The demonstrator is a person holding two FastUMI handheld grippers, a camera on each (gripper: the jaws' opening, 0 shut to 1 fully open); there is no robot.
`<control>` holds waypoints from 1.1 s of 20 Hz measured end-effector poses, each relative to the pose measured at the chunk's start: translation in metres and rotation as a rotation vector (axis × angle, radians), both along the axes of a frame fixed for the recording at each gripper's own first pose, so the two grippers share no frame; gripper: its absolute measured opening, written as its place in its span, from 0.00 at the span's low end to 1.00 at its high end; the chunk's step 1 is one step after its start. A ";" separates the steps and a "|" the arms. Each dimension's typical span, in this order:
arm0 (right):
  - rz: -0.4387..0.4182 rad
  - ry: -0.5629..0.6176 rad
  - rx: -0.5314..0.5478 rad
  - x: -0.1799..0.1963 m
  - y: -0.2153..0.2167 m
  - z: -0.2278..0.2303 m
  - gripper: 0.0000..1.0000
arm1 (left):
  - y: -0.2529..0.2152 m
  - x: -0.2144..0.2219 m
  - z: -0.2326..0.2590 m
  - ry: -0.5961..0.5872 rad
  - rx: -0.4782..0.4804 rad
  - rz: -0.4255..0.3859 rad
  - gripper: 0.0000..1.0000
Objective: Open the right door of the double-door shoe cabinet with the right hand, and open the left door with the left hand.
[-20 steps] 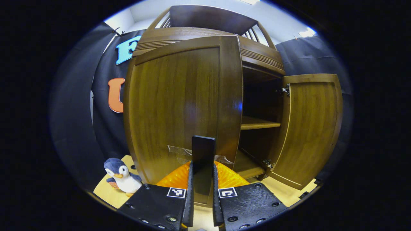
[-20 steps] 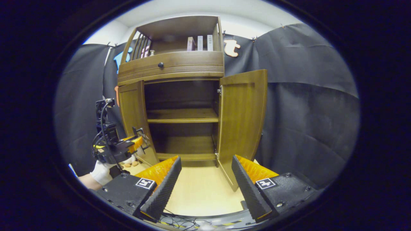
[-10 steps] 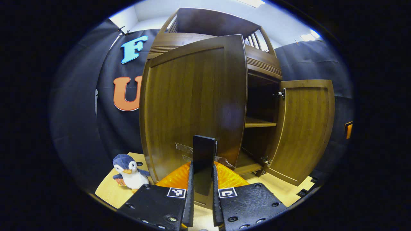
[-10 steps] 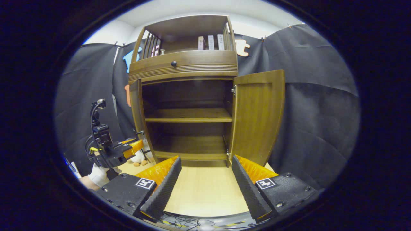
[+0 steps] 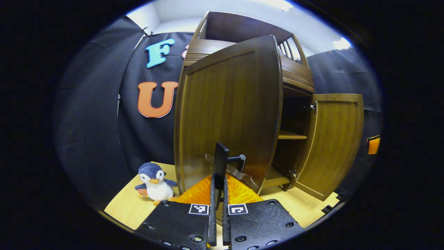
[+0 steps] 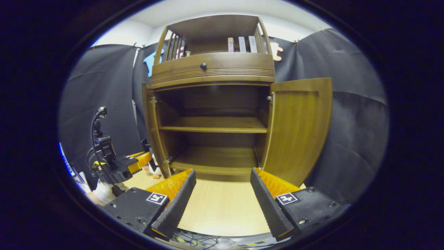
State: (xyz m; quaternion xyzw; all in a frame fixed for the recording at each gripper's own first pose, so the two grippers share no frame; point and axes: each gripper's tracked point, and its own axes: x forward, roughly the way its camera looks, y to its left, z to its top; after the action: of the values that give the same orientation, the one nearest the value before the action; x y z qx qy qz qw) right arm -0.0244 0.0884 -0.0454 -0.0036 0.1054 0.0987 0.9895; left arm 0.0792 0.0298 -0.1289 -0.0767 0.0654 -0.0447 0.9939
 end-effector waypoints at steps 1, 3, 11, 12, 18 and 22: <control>0.012 0.000 -0.003 0.001 0.005 0.000 1.00 | 0.005 -0.003 -0.001 0.002 0.001 0.005 0.06; 0.032 0.001 -0.005 0.003 0.014 0.000 1.00 | 0.017 -0.008 -0.002 0.002 -0.011 0.022 0.06; 0.089 0.026 0.001 0.004 0.038 -0.008 0.99 | 0.075 -0.024 -0.006 -0.010 0.028 0.099 0.01; 0.094 0.024 0.007 0.002 0.041 -0.008 0.99 | 0.081 -0.026 -0.007 -0.009 0.024 0.098 0.01; 0.108 0.030 0.007 0.001 0.049 -0.009 0.99 | 0.118 -0.030 -0.010 -0.018 0.037 0.101 0.01; 0.115 0.040 0.008 0.001 0.051 -0.011 0.99 | 0.137 -0.030 -0.013 -0.016 0.027 0.074 0.01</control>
State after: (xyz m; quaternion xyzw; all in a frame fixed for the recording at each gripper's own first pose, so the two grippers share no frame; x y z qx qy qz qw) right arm -0.0234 0.1399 -0.0567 -0.0039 0.1243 0.1557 0.9799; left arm 0.0495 0.1669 -0.1418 -0.0652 0.0551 -0.0077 0.9963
